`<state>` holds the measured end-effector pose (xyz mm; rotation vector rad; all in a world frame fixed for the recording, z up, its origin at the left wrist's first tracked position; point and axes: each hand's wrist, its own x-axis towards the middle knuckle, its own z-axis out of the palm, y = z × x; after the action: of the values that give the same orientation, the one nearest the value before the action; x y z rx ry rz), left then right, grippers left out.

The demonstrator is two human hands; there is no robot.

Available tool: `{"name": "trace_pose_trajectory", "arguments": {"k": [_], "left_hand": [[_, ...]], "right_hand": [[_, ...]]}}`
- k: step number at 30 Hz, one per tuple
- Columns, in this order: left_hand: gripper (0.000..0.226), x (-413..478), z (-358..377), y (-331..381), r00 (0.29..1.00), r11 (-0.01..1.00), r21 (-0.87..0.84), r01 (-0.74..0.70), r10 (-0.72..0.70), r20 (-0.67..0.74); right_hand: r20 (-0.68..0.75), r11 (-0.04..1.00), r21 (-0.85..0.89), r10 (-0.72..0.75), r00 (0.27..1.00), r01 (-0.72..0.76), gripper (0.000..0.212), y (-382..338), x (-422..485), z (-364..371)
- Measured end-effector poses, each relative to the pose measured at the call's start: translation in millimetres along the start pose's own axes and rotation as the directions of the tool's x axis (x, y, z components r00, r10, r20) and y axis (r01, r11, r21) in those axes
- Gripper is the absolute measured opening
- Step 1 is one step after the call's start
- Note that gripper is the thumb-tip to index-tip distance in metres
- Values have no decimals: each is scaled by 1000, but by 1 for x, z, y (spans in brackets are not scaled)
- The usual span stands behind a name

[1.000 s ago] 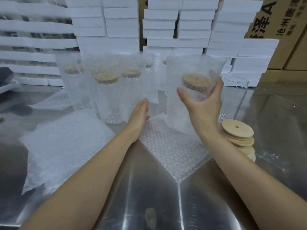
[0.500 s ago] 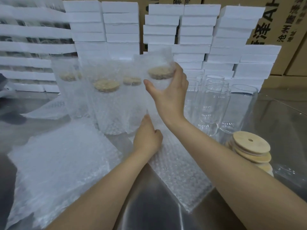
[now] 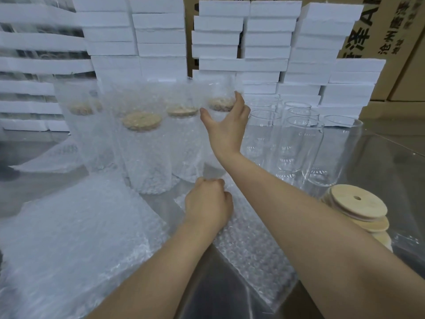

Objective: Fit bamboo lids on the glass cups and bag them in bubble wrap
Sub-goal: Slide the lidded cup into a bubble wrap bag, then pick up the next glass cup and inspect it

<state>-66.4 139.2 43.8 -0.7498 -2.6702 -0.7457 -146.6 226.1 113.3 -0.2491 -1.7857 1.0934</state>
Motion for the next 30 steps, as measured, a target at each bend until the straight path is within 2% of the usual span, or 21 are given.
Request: {"name": "trace_pose_trajectory", "arguments": {"k": [5, 8, 11, 14, 21, 30], "left_hand": [[18, 0, 0, 0, 1000, 999, -33, 8, -8, -9], [16, 2, -1, -3, 999, 985, -169, 24, -30, -31], [35, 4, 0, -5, 999, 967, -255, 20, -25, -20], [46, 4, 1, -5, 1000, 972, -234, 18, -23, -19], [35, 4, 4, -3, 999, 987, -153, 48, -51, -16], [29, 5, 7, -7, 1000, 999, -31, 12, -11, 15]], "right_hand": [[123, 995, 34, 93, 988, -98, 90, 6, -14, 1], [217, 991, 18, 124, 968, -131, 88, 2, -33, -4], [291, 969, -19, 241, 926, -247, 86, 7, -52, -12], [385, 948, -53, 308, 870, -312, 87, 13, -55, -20], [359, 965, -89, 262, 896, -247, 80, 27, -31, -12], [428, 967, -185, 241, 871, -176, 74, 22, -22, -1]]}}
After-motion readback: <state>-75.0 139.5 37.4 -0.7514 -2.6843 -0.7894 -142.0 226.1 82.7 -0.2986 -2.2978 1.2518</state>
